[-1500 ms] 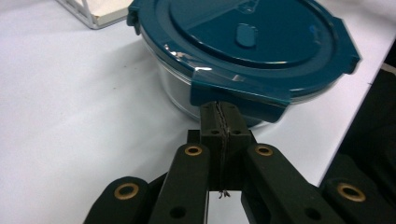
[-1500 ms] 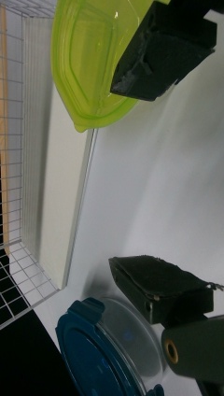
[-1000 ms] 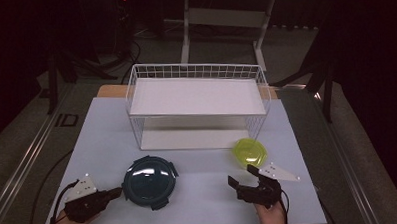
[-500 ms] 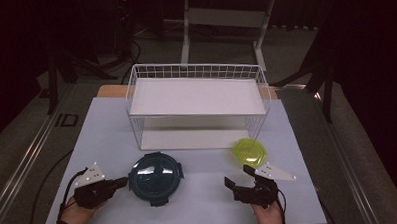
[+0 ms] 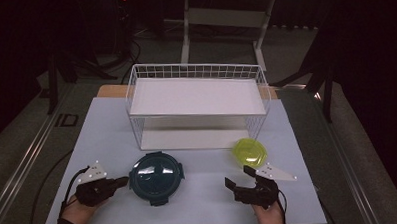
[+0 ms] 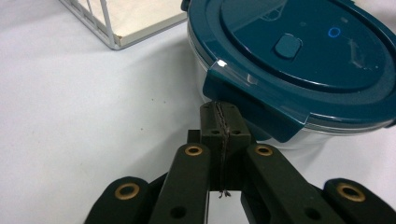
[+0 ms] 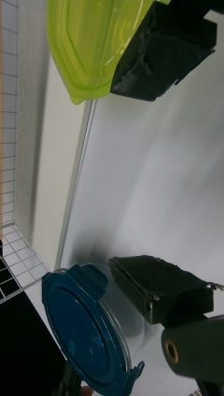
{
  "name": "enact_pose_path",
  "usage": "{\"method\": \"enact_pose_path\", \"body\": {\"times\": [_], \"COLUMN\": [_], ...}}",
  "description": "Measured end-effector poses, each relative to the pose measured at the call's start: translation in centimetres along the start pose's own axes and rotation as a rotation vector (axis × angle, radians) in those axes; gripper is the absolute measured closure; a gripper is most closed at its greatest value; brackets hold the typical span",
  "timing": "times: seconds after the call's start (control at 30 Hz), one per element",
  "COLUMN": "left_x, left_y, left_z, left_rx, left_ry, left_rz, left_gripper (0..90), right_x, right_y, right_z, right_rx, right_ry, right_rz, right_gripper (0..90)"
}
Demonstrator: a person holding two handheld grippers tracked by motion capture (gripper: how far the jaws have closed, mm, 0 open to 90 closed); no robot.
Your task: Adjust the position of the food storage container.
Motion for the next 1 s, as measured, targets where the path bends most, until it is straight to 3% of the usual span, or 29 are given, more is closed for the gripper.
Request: {"method": "enact_pose_path", "body": {"times": [0.53,0.73,0.77,0.83,1.0], "left_x": [1.2,2.3,2.5,2.7,2.5], "left_y": [1.9,3.5,3.9,4.2,4.0], "left_z": [1.3,1.0,0.8,1.0,1.3], "left_rx": [-0.013,-0.070,-0.072,-0.073,-0.059], "left_ry": [0.007,0.036,0.047,0.023,0.010], "left_rz": [-0.023,-0.046,-0.032,-0.052,-0.055], "left_gripper": [89.5,89.4,89.4,89.4,89.4], "right_x": [-0.6,-0.8,-0.8,-0.9,-0.8], "right_y": [0.2,0.3,0.3,0.3,0.3], "right_z": [0.1,0.2,0.2,0.2,0.2], "right_rx": [-0.003,0.001,0.001,-0.001,-0.001], "right_ry": [-0.012,-0.026,-0.026,-0.027,-0.026], "right_rz": [0.035,0.042,0.042,0.044,0.041], "right_gripper": [13.4,13.2,13.2,13.1,13.1]}}
Point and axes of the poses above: each handheld gripper's, and its own axes: y roughly forward along the jaws, z roughly out of its top, x roughly to its right, the point moved 8 cm from there along y, roughly forward along the jaws, and after that the axes turned 14 degrees about -y, right-handed, at the moved point
